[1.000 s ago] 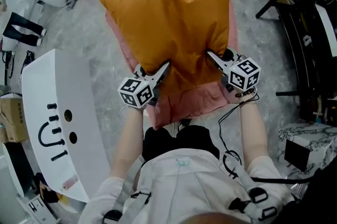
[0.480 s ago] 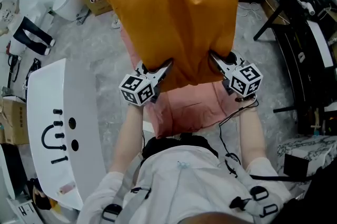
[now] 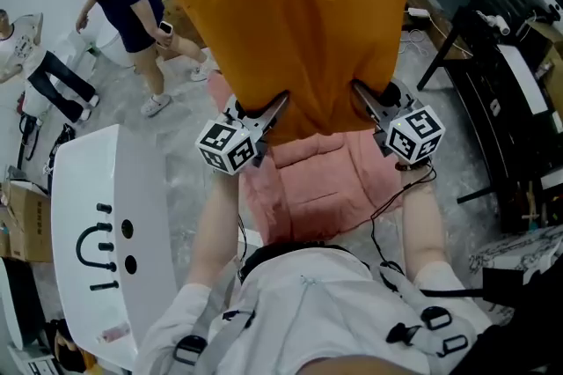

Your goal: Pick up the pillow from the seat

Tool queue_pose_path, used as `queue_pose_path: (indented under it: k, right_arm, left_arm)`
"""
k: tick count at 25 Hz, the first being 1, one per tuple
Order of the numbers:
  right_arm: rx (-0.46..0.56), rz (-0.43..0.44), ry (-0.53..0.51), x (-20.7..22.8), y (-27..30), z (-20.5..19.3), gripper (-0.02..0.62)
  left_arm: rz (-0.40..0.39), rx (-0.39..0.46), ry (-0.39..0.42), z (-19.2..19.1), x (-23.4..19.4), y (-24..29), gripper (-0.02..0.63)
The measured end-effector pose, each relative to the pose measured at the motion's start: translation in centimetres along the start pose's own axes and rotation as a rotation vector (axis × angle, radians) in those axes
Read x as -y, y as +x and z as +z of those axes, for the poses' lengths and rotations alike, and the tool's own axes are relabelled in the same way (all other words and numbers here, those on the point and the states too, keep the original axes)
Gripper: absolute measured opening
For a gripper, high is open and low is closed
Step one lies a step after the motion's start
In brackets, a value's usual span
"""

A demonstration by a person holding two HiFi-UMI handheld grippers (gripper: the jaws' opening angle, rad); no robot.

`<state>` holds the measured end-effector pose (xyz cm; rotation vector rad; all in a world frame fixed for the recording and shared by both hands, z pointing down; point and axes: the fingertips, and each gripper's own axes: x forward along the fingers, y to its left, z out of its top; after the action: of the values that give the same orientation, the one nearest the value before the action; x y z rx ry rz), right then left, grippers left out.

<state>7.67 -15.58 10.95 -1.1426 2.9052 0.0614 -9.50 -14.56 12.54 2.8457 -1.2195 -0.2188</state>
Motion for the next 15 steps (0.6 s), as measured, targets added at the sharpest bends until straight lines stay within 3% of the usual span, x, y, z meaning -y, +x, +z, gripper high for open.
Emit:
queue_pose_path:
  k: [6,15]
  right_arm:
    - [0.048,-0.033,-0.069,1.0,-1.6,3.5,0.146]
    - [0.073,-0.043,-0.108,1.7,-2.4,5.0,0.144]
  left_arm:
    - [-0.030,0.035,0.050,3.3,1.7,1.9,0.258]
    - [-0.039,0.065,0.080,4.7,2.6,2.8,0.258]
